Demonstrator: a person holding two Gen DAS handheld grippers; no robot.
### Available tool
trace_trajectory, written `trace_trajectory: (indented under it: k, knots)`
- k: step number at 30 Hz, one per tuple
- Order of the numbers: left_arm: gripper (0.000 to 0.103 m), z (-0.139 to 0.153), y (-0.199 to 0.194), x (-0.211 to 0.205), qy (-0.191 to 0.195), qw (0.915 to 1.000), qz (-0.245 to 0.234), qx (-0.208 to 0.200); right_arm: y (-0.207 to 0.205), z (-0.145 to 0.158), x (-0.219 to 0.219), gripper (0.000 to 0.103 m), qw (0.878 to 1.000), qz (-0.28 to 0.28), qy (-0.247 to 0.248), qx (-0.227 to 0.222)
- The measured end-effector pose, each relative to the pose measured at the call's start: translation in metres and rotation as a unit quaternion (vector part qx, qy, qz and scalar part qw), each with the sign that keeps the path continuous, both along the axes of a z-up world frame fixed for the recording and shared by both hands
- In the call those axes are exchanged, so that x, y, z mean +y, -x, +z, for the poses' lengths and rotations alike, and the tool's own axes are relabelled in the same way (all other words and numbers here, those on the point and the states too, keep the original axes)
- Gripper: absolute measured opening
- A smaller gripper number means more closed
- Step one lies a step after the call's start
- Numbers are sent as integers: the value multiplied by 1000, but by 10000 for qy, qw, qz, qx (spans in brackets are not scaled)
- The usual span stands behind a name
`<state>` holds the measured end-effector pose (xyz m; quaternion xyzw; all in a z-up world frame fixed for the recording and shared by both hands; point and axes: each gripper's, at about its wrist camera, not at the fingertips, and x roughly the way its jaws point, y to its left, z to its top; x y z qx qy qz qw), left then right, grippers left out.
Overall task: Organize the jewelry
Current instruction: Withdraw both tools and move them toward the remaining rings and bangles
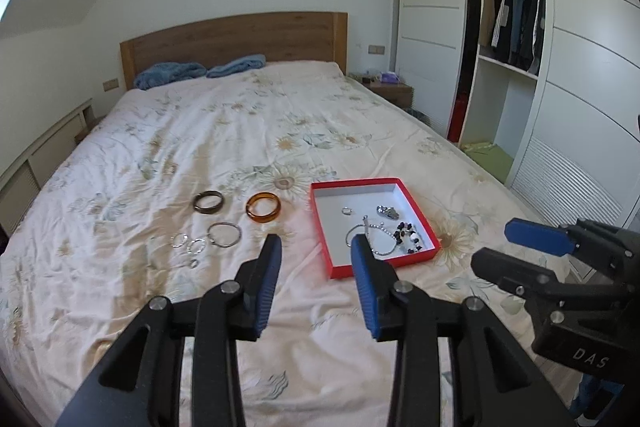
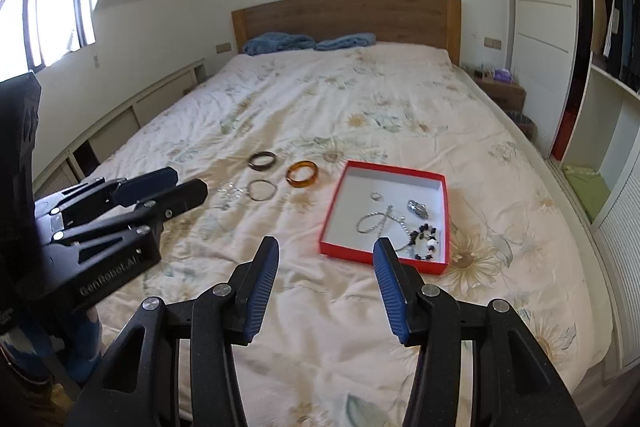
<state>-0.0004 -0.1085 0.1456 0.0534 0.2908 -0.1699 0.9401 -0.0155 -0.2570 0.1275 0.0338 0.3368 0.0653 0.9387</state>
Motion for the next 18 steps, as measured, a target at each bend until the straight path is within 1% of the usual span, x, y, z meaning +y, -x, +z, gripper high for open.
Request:
trace_trajectory:
  k: [6, 11, 14, 18]
  knots:
    - [34, 14, 36, 32, 88, 9992, 202, -346, 29, 19, 29, 49, 9994, 182, 133, -251]
    - [34, 21, 51, 53, 99, 9976, 395, -559, 47, 32, 50, 49, 9982, 357, 214, -424]
    - [34, 19, 54, 65, 77, 9971, 509, -560, 50, 35, 58, 52, 9976, 440, 230, -478]
    - [35, 12, 48, 79, 124, 9975, 590, -380, 47, 34, 68, 52, 9972, 546, 218, -453]
